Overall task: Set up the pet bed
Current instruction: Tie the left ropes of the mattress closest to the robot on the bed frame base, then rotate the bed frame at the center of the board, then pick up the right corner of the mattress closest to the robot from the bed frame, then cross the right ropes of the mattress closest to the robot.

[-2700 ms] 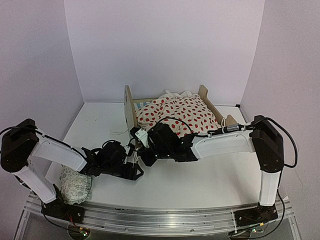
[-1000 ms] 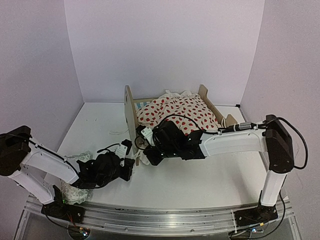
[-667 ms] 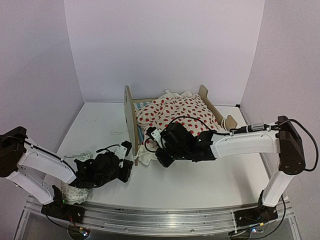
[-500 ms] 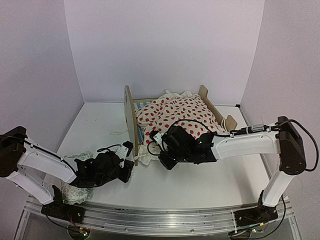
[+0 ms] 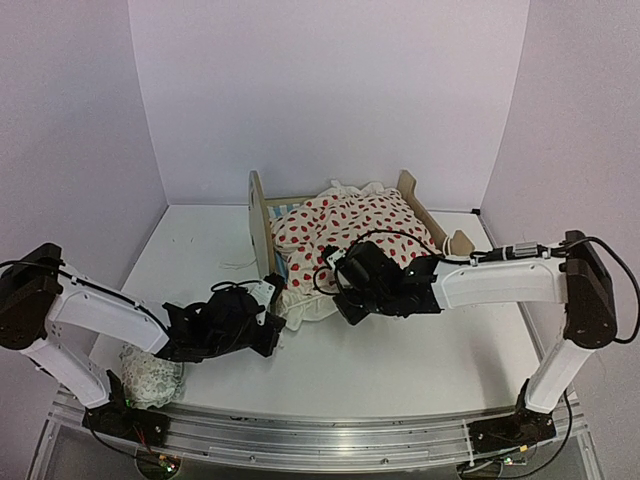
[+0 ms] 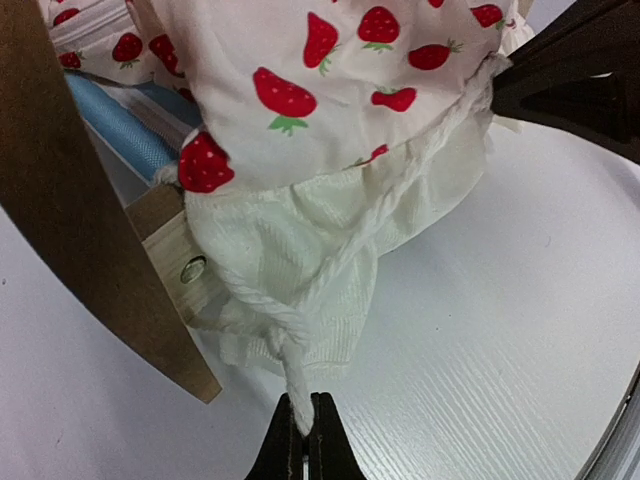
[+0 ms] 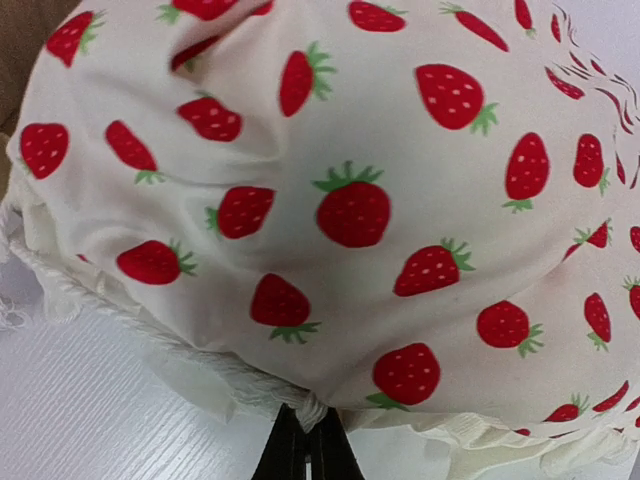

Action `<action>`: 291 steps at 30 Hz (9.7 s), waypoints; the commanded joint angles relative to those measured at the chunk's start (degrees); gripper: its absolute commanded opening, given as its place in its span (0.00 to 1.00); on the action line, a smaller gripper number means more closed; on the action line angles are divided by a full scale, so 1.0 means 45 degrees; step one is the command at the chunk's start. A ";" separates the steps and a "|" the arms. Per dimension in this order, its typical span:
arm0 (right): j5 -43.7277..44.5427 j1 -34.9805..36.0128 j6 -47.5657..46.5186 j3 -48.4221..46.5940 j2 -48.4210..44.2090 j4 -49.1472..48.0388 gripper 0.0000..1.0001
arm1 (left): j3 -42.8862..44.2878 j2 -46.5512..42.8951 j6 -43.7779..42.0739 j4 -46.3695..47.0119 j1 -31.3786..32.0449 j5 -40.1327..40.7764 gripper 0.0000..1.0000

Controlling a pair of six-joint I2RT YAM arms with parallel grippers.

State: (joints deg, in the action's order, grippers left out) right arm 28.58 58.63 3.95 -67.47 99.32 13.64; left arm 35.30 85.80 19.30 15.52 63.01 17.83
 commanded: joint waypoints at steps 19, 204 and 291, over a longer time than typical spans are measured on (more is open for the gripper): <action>-0.0791 -0.0683 0.0527 -0.1451 0.0067 0.0308 0.00 | 0.1000 0.0287 0.2794 -0.3773 -0.1853 0.0367 0.00; 0.0114 -0.3283 0.8647 -0.4147 -0.6298 1.5218 0.63 | 1.3311 0.8861 -0.7269 -0.4975 -0.0431 -0.4651 0.01; -0.8134 -0.4912 0.1575 0.0915 -0.3398 0.0910 0.46 | 1.3597 0.3541 -0.5266 -0.5073 -0.2531 -0.6613 0.00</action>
State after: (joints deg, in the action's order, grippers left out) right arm -2.72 37.22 13.86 -65.16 83.72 30.29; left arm 93.36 105.57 -4.44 -6.86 52.06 -10.55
